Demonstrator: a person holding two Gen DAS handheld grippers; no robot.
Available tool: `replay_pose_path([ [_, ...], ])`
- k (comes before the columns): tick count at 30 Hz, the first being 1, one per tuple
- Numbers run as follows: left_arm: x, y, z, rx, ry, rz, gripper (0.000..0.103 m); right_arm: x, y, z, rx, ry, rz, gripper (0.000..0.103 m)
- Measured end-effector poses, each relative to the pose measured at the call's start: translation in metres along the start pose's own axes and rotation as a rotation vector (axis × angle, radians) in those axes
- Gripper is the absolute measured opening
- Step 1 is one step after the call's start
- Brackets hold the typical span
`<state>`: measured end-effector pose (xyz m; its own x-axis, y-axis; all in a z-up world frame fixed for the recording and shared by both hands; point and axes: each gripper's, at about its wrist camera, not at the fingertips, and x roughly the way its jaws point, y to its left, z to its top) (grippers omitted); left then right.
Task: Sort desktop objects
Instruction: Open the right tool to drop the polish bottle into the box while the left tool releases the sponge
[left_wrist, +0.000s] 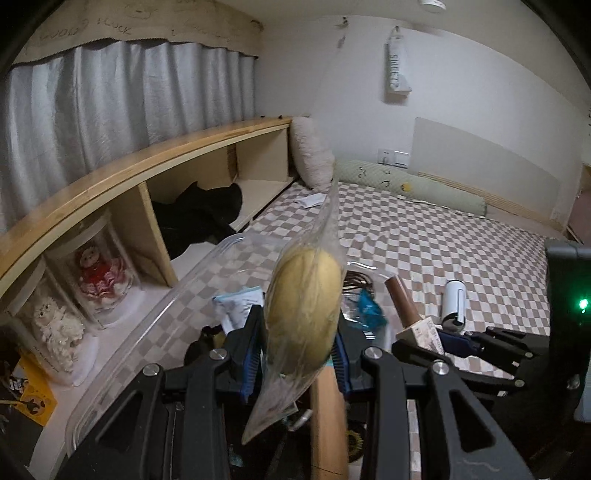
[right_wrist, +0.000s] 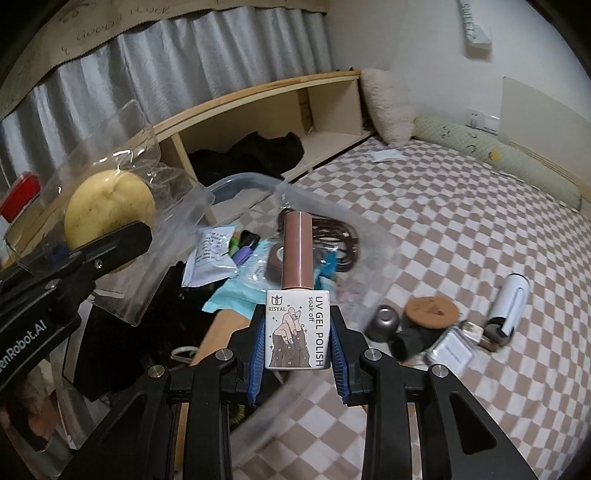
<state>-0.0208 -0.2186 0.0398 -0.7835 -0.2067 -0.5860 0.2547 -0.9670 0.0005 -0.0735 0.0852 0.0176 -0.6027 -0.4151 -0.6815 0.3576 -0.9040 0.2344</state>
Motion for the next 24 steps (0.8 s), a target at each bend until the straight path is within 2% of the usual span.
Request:
replay_pose_path([
  [13,0.016,0.006,0.004,-0.011,0.016,0.010,0.034,0.037,0.011,-0.007,-0.036,0.062,0.007,0.032],
  [15,0.017,0.006,0.004,-0.013,0.019,0.011,0.034,0.036,0.011,-0.007,-0.046,0.052,-0.012,0.048],
  [16,0.018,0.006,0.005,-0.014,0.020,0.012,0.034,0.035,0.012,-0.007,-0.053,0.042,-0.016,0.066],
  [17,0.019,0.006,0.005,-0.015,0.021,0.013,0.034,0.032,0.013,-0.007,-0.063,0.028,-0.028,0.078],
  [20,0.022,0.006,0.006,-0.017,0.026,0.019,0.034,0.024,0.015,-0.005,-0.100,-0.005,-0.094,0.080],
  [24,0.029,0.005,0.006,-0.014,0.040,0.019,0.034,0.016,0.006,-0.004,-0.088,-0.018,-0.133,0.080],
])
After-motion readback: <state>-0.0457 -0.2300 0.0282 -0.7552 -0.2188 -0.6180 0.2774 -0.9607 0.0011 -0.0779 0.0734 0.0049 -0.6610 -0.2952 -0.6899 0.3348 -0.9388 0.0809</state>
